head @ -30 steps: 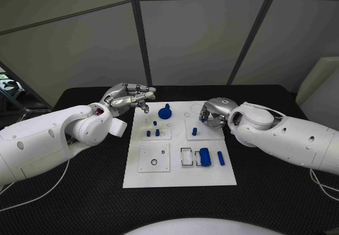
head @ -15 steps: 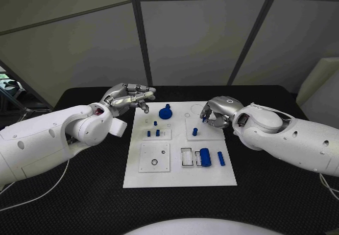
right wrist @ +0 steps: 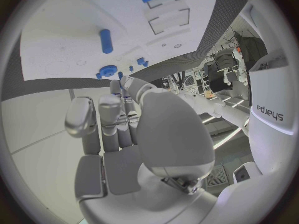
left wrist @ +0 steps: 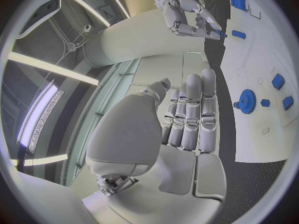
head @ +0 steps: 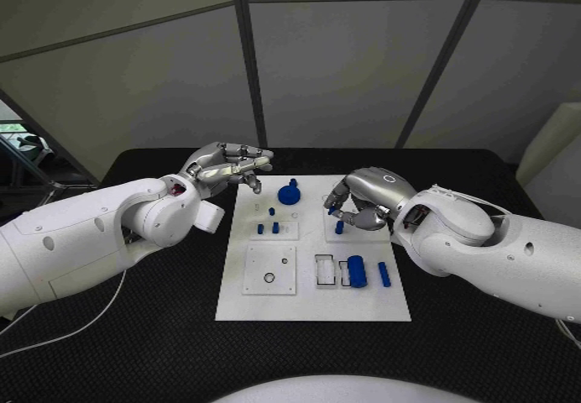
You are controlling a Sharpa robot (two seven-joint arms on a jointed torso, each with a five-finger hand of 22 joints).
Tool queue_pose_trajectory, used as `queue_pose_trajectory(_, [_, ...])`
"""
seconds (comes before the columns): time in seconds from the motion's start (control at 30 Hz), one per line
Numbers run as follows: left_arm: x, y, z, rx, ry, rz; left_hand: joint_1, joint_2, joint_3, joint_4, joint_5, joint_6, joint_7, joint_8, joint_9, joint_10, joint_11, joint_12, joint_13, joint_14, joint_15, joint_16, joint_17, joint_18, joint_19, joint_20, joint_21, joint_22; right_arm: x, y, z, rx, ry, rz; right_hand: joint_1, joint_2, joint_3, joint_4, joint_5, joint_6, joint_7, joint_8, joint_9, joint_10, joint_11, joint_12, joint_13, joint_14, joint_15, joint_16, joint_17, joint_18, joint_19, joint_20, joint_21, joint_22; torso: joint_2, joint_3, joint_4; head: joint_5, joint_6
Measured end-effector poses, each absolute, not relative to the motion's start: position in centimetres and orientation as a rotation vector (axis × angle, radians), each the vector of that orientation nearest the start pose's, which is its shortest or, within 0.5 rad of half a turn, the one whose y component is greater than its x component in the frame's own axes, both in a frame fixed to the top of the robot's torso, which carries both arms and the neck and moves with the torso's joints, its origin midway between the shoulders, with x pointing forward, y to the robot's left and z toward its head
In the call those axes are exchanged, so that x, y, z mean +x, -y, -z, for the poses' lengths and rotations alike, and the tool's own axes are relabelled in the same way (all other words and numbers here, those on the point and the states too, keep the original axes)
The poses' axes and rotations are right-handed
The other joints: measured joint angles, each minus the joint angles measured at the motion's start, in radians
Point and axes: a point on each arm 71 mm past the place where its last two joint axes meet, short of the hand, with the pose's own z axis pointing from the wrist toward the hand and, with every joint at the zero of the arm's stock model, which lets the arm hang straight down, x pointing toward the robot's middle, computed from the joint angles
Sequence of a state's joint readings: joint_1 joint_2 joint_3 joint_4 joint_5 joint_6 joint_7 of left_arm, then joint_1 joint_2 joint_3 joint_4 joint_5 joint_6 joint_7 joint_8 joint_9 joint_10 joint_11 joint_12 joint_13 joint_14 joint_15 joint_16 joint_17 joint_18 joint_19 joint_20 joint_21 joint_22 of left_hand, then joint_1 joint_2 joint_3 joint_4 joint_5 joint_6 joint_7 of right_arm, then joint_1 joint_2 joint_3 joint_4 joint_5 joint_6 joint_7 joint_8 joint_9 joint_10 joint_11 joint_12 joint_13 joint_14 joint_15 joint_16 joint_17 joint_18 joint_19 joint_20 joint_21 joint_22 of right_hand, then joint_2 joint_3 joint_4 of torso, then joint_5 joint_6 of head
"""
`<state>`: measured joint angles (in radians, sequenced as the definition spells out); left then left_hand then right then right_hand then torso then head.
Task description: Assemble the parts on the task board
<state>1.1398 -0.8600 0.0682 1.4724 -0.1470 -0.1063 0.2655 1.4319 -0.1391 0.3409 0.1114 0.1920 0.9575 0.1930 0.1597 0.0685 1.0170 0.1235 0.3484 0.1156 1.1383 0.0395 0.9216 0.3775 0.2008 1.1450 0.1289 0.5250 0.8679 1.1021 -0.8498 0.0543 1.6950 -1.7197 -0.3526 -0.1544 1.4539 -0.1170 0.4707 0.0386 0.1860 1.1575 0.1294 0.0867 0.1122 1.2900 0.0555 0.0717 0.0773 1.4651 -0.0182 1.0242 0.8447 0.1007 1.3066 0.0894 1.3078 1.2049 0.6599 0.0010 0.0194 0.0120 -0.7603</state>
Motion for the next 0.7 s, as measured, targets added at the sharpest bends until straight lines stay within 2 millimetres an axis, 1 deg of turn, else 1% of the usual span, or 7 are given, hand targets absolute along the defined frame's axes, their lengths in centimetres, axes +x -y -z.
queue_pose_trajectory(0.07, [49.7,-22.1,17.7,-1.013,-1.579,1.605,0.0,0.0,0.0,0.0,0.0,0.0,0.0,0.0,0.0,0.0,0.0,0.0,0.0,0.0,0.0,0.0,0.0,0.0,0.0,0.0,0.0,0.0,44.0,14.6,17.0,-0.348,-1.506,-0.717,0.0,0.0,0.0,0.0,0.0,0.0,0.0,-0.001,0.001,0.0,0.0,0.0,0.0,0.0,0.0,0.0,0.001,0.0,0.0,0.0,0.0,0.001,0.0,-0.0002,0.0003,0.008,-0.002])
queue_pose_trajectory(0.17, [49.7,-22.0,17.8,-1.014,-1.58,1.606,0.0,0.0,0.0,0.0,0.0,0.0,0.0,0.0,0.0,0.0,0.0,0.0,0.0,0.0,0.0,0.0,0.0,0.0,0.0,0.0,0.0,0.0,43.7,13.4,16.8,-0.346,-1.504,-0.754,0.0,0.0,0.0,0.0,0.0,0.0,0.0,-0.002,0.001,0.0,0.0,0.0,0.0,0.0,0.0,0.0,0.001,0.0,0.0,0.0,0.0,0.001,0.001,-0.0008,0.0009,0.025,-0.006])
queue_pose_trajectory(0.23, [49.7,-21.8,17.8,-1.013,-1.58,1.608,0.0,0.0,0.0,0.0,0.0,0.0,0.0,0.0,0.0,0.0,0.0,0.0,0.0,0.0,0.0,0.0,0.0,0.0,0.0,0.0,0.0,0.0,43.6,12.6,16.8,-0.344,-1.505,-0.779,0.0,0.0,0.0,0.0,0.004,-0.001,0.0,-0.002,0.001,0.0,0.0,0.0,0.0,0.0,0.0,0.002,0.001,0.0,0.0,0.0,0.0,0.001,0.001,-0.0013,0.0012,0.04,-0.009])
queue_pose_trajectory(0.33, [49.8,-21.7,17.8,-1.012,-1.581,1.61,0.0,0.0,0.0,0.0,0.0,0.0,0.0,0.0,0.0,0.0,0.0,0.0,0.0,0.0,0.0,0.0,0.0,0.0,0.0,0.0,0.0,0.0,43.5,11.4,16.8,-0.343,-1.508,-0.811,0.0,0.0,0.0,0.0,0.005,-0.001,-0.001,-0.003,0.001,0.0,0.0,0.0,0.0,0.0,0.0,0.004,0.001,0.0,0.0,0.0,0.0,0.001,0.001,-0.0014,0.0015,0.053,-0.015])
queue_pose_trajectory(0.43, [49.8,-21.7,17.8,-1.013,-1.581,1.61,0.0,0.0,0.0,0.0,0.0,0.0,0.0,0.0,0.0,0.0,0.0,0.0,0.0,0.0,0.0,0.0,-0.001,0.0,0.0,0.0,0.0,-0.001,43.3,10.4,17.4,-0.339,-1.521,-0.841,0.0,0.0,0.0,0.0,0.005,-0.001,-0.001,-0.004,0.001,0.0,0.0,0.0,-0.001,0.0,0.0,0.004,0.001,0.0,0.0,0.0,0.0,0.001,0.002,-0.0013,0.0015,0.06,-0.018])
queue_pose_trajectory(0.6, [49.9,-21.8,17.8,-1.015,-1.579,1.605,0.0,0.0,0.0,0.0,0.0,0.0,0.0,0.0,0.0,0.0,0.0,0.0,0.0,0.0,0.0,0.0,-0.001,0.0,0.0,0.0,0.0,-0.001,42.9,9.5,19.3,-0.344,-1.571,-0.864,0.0,0.0,0.0,0.0,0.005,-0.002,-0.001,-0.004,0.001,0.0,0.0,0.0,0.0,0.0,0.0,0.004,0.002,0.0,0.0,0.0,0.0,0.001,0.001,-0.0015,0.0015,0.07,-0.026])
queue_pose_trajectory(0.7, [49.9,-22.0,17.8,-1.016,-1.577,1.602,0.0,0.0,0.0,0.0,0.0,0.0,0.0,0.0,0.0,0.0,0.0,0.0,0.0,0.0,0.0,0.0,-0.001,0.0,0.0,0.0,0.0,-0.001,42.7,9.0,20.0,-0.347,-1.592,-0.876,0.0,0.0,0.0,0.0,0.005,-0.002,-0.001,-0.006,0.001,0.0,0.0,0.0,0.0,0.0,0.0,0.01,0.004,0.0,0.0,0.0,0.005,0.003,0.001,-0.0014,0.0008,0.08,-0.03])
